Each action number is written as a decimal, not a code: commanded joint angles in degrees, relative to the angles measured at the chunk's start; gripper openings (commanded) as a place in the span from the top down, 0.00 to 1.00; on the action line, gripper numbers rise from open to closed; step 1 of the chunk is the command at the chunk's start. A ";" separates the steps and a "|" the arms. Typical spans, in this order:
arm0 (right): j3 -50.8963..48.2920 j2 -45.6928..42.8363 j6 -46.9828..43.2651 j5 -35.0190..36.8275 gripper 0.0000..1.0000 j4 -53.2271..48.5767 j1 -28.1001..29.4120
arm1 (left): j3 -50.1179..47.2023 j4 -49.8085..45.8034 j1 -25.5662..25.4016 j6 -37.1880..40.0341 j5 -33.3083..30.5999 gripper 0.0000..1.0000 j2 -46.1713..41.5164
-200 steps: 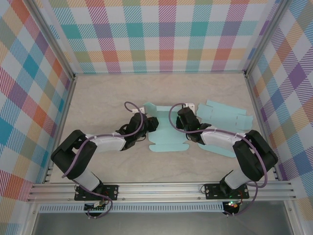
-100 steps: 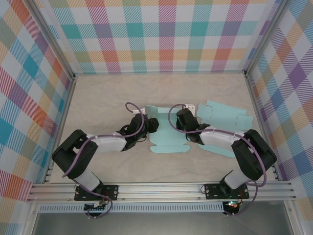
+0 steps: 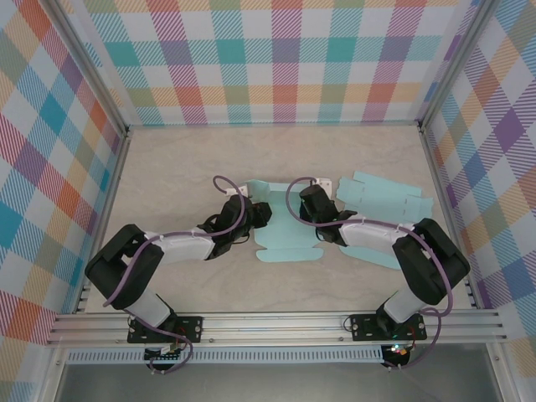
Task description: Fold the paper box
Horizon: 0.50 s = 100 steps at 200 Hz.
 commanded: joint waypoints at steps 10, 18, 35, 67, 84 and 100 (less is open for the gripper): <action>1.96 1.60 -0.84 -1.17 1.00 -2.03 1.54 | 0.36 -1.68 -1.75 2.87 -3.38 0.72 -7.58; 2.07 1.69 -0.94 -0.96 1.00 -2.12 1.54 | 0.30 -3.81 -1.76 3.41 -5.10 0.72 -8.79; 2.16 1.70 -1.01 -0.88 1.00 -2.23 1.53 | 0.09 -7.69 -1.74 4.15 -7.62 0.74 -10.78; 2.44 1.68 -1.23 -0.48 1.00 -2.39 1.54 | -1.25 -10.20 -1.70 3.92 -9.69 0.77 -12.75; 2.53 1.65 -1.22 -0.48 1.00 -2.29 1.51 | -1.42 -10.29 -1.74 3.91 -9.68 0.77 -12.54; 2.60 1.65 -1.21 -0.56 1.00 -2.20 1.61 | -0.94 -9.79 -1.75 3.95 -9.01 0.78 -11.41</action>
